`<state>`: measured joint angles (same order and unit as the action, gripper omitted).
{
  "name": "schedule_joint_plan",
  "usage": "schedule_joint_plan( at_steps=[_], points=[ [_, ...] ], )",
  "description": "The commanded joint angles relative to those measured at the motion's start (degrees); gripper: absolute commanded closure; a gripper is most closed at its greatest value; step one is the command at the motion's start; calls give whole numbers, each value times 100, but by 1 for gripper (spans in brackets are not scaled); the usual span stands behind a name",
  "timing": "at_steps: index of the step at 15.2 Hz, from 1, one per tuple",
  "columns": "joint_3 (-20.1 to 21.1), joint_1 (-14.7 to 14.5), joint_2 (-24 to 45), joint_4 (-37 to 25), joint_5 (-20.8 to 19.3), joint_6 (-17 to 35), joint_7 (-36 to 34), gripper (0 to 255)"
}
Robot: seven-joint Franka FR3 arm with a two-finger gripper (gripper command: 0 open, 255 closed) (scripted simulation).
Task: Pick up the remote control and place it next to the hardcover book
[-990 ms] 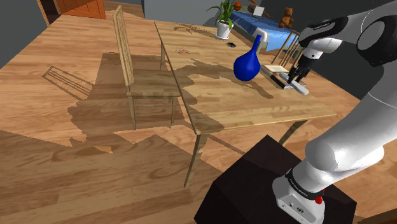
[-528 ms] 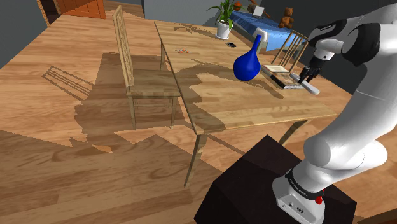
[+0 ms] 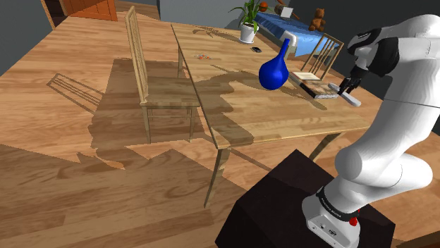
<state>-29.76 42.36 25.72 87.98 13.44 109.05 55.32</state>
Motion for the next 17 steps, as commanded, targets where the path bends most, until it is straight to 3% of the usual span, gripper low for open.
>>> schedule_joint_plan(
  at_steps=[1, 13, 17],
  points=[
    [14, 25, 65, 65, 38, 125, 43, 255],
    [124, 57, 389, 541, 238, 887, 175, 255],
    [123, 57, 389, 541, 238, 887, 175, 255]
  ],
)
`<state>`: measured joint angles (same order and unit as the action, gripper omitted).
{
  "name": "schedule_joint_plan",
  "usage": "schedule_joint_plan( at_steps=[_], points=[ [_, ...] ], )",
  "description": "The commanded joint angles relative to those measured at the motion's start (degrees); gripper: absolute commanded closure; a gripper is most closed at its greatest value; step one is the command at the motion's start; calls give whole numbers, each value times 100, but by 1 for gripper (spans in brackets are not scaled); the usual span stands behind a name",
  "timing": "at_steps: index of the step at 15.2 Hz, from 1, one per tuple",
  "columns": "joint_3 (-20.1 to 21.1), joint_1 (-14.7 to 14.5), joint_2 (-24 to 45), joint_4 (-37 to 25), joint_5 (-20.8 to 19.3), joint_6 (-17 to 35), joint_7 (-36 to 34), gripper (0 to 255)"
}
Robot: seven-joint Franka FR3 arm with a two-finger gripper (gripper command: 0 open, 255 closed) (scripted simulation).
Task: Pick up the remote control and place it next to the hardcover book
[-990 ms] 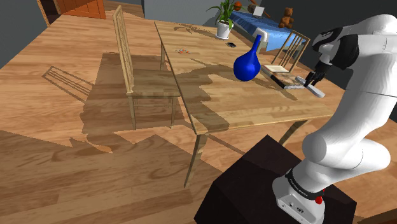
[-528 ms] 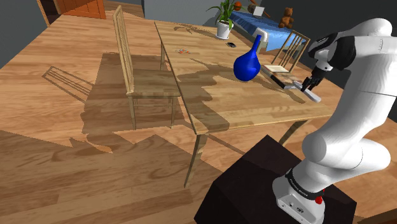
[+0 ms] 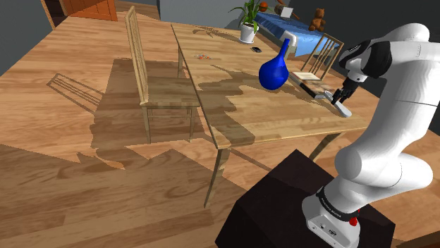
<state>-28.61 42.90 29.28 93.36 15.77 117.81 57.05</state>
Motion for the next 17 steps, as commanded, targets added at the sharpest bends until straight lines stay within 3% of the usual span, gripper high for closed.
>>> schedule_joint_plan(
  at_steps=[1, 4, 5, 10, 14, 17],
  points=[
    [8, 2, 33, 4, 6, 11, 2, 255],
    [7, 1, 33, 4, 7, 11, 2, 255],
    [9, -5, 32, 8, 6, 15, -4, 0],
    [7, 1, 33, 4, 7, 11, 2, 0],
    [-81, -20, -216, -378, -150, -591, -100, 0],
    [-81, -20, -216, -378, -150, -591, -100, 0]
  ],
)
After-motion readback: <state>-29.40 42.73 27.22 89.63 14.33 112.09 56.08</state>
